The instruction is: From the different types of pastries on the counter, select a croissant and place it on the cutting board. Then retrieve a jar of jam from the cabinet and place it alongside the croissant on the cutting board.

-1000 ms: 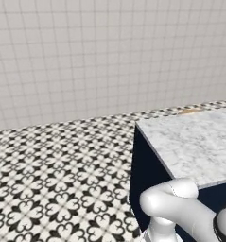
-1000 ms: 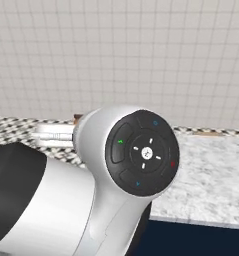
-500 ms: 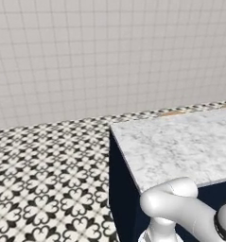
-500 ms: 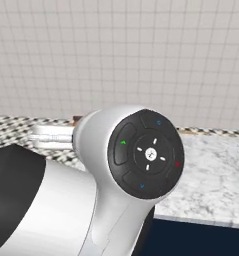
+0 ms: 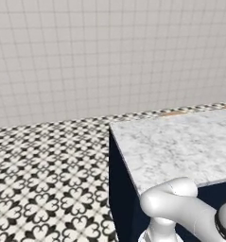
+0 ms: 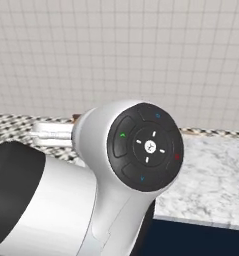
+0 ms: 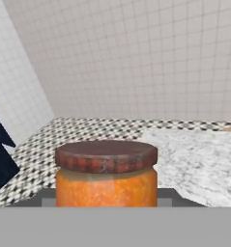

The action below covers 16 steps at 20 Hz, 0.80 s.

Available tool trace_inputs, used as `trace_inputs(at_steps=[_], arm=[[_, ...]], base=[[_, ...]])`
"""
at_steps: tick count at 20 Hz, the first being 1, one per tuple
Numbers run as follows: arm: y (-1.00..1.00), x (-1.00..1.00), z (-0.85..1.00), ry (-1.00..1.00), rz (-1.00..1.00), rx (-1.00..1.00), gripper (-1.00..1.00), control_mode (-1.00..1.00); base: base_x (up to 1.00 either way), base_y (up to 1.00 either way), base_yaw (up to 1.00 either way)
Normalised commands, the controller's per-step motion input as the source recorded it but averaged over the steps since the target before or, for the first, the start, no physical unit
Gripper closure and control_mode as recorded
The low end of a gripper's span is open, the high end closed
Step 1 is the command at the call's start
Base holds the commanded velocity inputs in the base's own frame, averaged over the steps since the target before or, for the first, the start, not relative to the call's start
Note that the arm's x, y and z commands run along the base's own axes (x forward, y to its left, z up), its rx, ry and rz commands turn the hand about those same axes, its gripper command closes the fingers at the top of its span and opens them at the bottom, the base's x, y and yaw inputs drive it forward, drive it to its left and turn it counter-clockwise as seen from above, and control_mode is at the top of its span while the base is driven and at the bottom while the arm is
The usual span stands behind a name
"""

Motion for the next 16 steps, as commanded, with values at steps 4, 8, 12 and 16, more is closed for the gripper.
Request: trace_inputs(at_steps=[4,8,12,16], arm=[[0.00,0.00,0.00,0.00,0.00,0.00,1.00,1.00],[0.00,0.00,0.00,0.00,0.00,0.00,1.00,1.00],[0.00,0.00,0.00,0.00,0.00,0.00,1.00,1.00],[0.00,0.00,0.00,0.00,0.00,0.00,1.00,1.00]], base=[[-0.81,-1.00,0.00],[-0.57,-1.00,0.00],[0.39,-1.00,0.00],[0.43,-1.00,0.00]])
